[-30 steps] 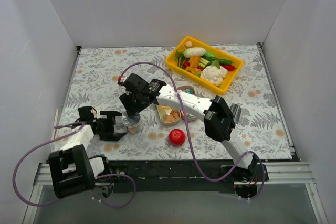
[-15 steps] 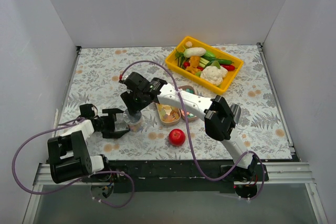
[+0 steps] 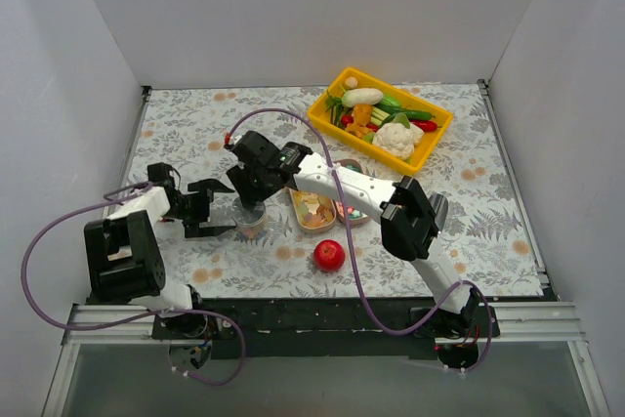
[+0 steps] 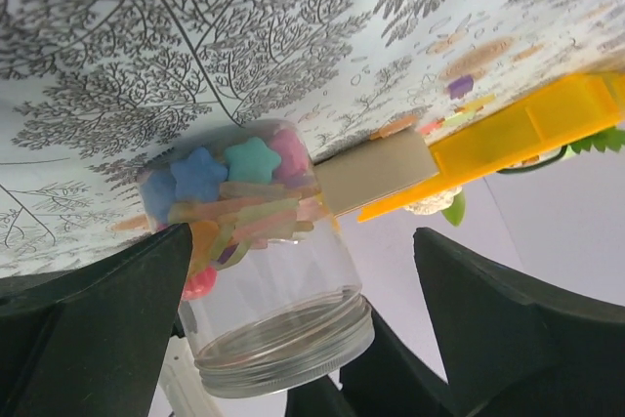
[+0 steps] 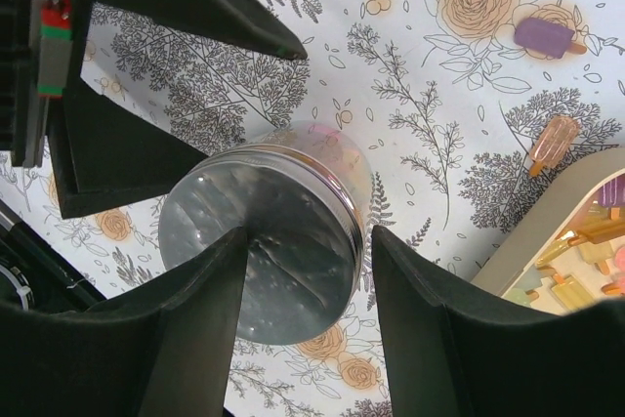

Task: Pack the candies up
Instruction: Close the bottle lid on the packing bottle.

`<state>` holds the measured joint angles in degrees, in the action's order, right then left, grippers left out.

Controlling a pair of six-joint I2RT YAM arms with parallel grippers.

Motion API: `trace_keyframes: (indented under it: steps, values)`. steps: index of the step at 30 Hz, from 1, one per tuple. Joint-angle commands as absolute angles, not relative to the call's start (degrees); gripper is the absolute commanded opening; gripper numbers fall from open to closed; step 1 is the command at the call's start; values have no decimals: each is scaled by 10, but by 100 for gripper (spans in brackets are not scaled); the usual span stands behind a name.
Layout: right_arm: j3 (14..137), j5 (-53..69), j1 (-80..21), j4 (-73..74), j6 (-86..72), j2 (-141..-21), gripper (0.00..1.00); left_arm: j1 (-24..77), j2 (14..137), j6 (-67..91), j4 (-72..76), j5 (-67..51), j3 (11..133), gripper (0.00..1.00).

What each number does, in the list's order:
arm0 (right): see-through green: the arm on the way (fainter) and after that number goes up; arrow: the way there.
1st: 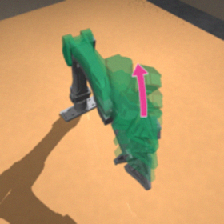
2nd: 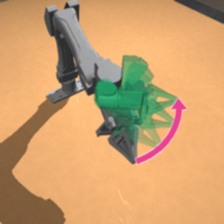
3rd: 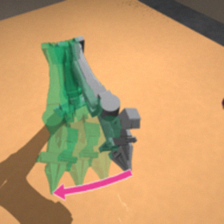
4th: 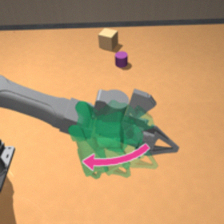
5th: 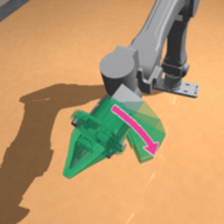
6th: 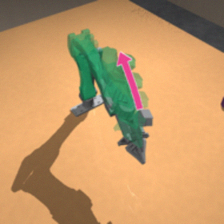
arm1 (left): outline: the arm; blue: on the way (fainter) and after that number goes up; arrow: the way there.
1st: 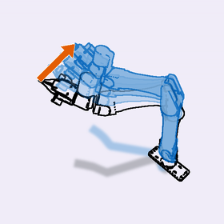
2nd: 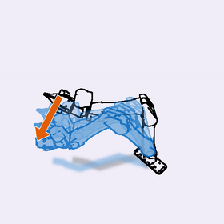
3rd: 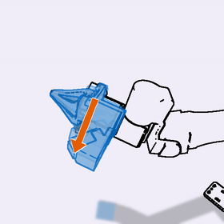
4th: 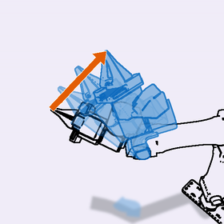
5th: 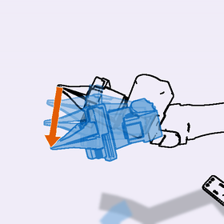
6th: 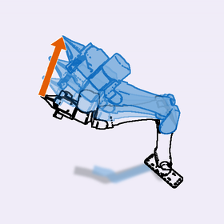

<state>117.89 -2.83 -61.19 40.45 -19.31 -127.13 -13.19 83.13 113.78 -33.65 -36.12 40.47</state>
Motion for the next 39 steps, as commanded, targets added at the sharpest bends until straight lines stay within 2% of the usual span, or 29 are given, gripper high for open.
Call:
trace_keyframes:
  steps: [1, 7, 19, 32, 34, 35, 36, 39]
  values:
    - [1163, -69, -613, 506, -168, -1334, 60, -127, 880, 1263, -367, -378, 429, 97]
    - [1166, -73, -611, 510, -168, -1339, 60, -124, 953, 1215, -435, -362, 460, 98]
    - [1167, -76, -604, 511, -171, -1341, 60, -63, 970, 1236, -478, -327, 521, 98]
    - [1140, -69, -603, 504, -173, -1332, 60, -17, 999, 1264, -420, -367, 516, 98]
    - [1139, -72, -603, 504, -173, -1331, 60, -17, 996, 1268, -413, -367, 510, 91]
    - [1139, -73, -603, 505, -173, -1330, 60, -17, 994, 1271, -408, -368, 506, 84]
    - [1140, -75, -603, 505, -172, -1327, 60, -17, 995, 1273, -405, -373, 497, 72]
    - [1143, -83, -603, 499, -171, -1315, 62, -17, 995, 1271, -398, -377, 480, 59]
